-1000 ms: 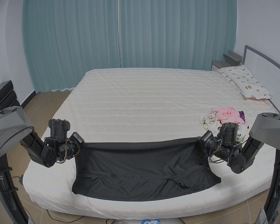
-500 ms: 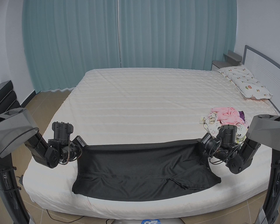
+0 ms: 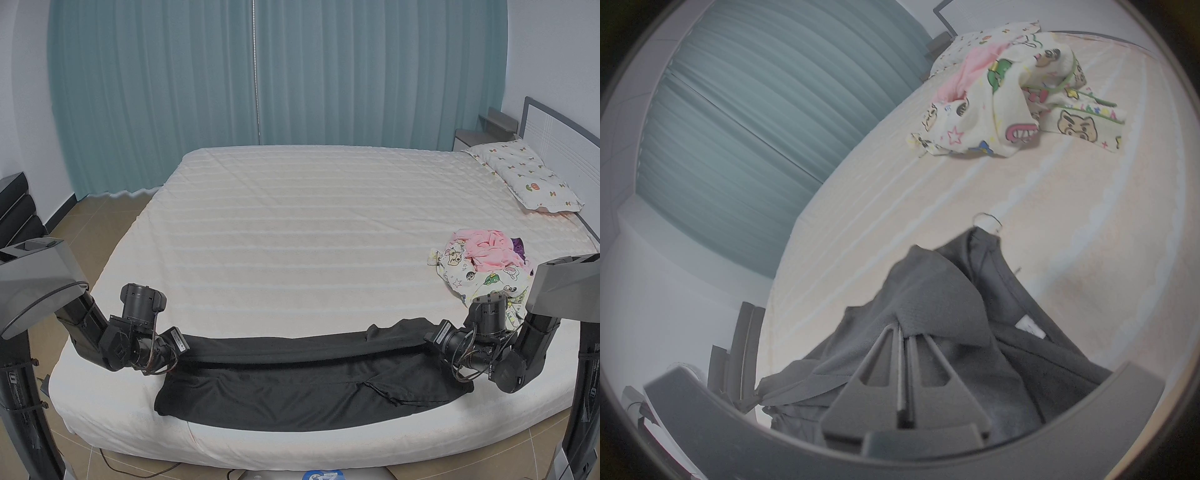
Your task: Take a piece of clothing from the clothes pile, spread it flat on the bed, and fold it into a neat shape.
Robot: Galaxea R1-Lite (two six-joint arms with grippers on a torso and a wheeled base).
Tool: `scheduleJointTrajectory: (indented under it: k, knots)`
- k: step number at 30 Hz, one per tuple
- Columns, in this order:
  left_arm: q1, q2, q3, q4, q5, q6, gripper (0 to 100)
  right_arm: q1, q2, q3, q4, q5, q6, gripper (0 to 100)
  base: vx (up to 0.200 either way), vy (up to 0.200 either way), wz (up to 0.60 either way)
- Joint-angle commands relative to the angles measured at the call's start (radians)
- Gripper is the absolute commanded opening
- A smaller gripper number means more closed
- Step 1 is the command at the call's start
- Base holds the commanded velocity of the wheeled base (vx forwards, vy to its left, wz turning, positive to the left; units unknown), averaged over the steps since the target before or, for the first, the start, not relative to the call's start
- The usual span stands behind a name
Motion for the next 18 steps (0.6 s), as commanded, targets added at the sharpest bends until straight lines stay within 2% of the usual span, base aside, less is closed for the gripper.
scheduleJointTrajectory:
  k: [1, 9, 10, 11, 18]
  knots:
    - [-0.014, 0.023, 0.013, 0.002, 0.001, 0.003, 0, 0.002, 0.027, 0.021, -0.001, 0.001, -0.001, 0, 0.000, 0.000, 0.00]
    - [-0.028, 0.038, 0.051, 0.003, 0.002, 0.036, 0, 0.014, 0.050, 0.032, -0.001, 0.001, -0.011, 0, 0.000, 0.000, 0.00]
    - [-0.028, 0.038, 0.053, 0.002, 0.002, 0.036, 0, 0.016, 0.051, 0.032, -0.001, 0.001, -0.011, 100, 0.000, 0.000, 0.00]
    - [-0.030, 0.037, 0.056, 0.003, 0.002, 0.036, 100, 0.017, 0.053, 0.033, -0.001, 0.001, -0.009, 100, 0.000, 0.000, 0.00]
    - [-0.036, 0.024, 0.077, 0.002, 0.002, 0.036, 100, 0.007, 0.004, 0.046, -0.018, 0.001, 0.002, 100, 0.000, 0.000, 0.00]
